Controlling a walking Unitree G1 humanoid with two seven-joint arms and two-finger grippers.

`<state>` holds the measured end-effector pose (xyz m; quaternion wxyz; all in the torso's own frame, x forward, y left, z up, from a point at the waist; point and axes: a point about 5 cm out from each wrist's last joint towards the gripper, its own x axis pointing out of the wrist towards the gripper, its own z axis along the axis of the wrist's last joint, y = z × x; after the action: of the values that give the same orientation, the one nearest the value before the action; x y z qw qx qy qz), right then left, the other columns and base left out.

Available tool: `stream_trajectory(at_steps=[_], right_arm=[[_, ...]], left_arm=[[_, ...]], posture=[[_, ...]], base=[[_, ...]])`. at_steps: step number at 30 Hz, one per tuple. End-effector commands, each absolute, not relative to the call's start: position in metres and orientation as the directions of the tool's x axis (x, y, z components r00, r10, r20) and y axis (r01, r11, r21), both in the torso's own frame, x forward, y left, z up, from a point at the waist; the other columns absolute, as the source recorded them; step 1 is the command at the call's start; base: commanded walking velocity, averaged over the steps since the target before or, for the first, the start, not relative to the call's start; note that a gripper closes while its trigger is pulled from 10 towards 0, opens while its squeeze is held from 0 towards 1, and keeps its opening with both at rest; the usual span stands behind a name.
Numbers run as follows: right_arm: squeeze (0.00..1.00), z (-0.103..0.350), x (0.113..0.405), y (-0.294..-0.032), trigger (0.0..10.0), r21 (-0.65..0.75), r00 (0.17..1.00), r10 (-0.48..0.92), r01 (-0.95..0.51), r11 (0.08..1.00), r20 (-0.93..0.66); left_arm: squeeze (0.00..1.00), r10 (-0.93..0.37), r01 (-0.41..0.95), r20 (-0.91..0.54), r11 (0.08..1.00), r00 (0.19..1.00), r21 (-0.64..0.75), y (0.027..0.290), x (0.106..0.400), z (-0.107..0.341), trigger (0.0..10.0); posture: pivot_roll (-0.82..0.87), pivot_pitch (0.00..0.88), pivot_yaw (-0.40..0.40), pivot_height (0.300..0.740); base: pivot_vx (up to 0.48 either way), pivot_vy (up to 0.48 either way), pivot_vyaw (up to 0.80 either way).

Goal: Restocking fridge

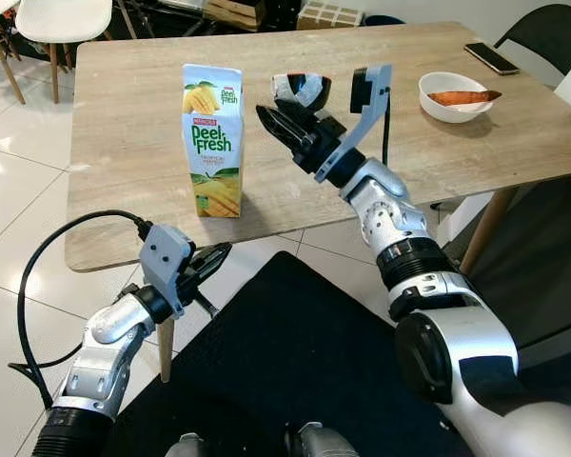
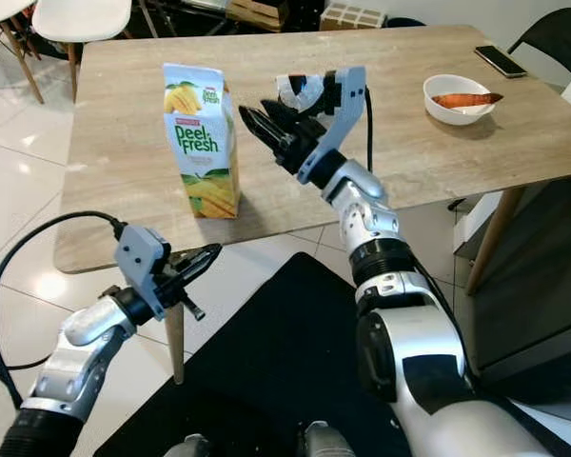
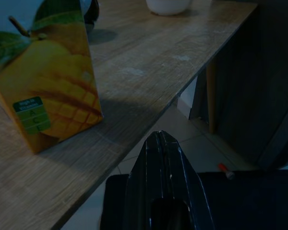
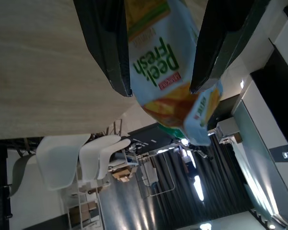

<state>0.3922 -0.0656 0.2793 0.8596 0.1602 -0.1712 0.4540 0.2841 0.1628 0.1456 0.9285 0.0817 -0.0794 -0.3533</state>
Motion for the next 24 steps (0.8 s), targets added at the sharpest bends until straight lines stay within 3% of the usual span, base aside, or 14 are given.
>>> stream_trajectory(at_steps=[1,10,24], right_arm=[[0.00,0.278,0.392,-0.062,10.0,0.106,0.520,0.740,-0.841,0.530,0.428],[0.00,0.272,0.374,-0.043,10.0,0.045,0.316,0.876,-0.946,0.322,0.366],[0.00,0.288,0.362,-0.036,10.0,0.042,0.188,0.887,-0.981,0.188,0.423]], left_arm=[[0.00,-0.679,0.657,0.069,0.727,0.731,0.200,0.158,0.280,0.141,10.0],[0.00,-0.681,0.662,0.062,0.726,0.729,0.187,0.156,0.278,0.141,10.0],[0.00,-0.682,0.663,0.056,0.724,0.729,0.190,0.156,0.280,0.143,10.0]], posture=[[-0.07,0.161,-0.057,0.740],[-0.07,0.161,-0.056,0.740],[-0.07,0.155,-0.053,0.740]], base=[[0.000,0.000,0.00],[0.000,0.000,0.00],[0.000,0.000,0.00]])
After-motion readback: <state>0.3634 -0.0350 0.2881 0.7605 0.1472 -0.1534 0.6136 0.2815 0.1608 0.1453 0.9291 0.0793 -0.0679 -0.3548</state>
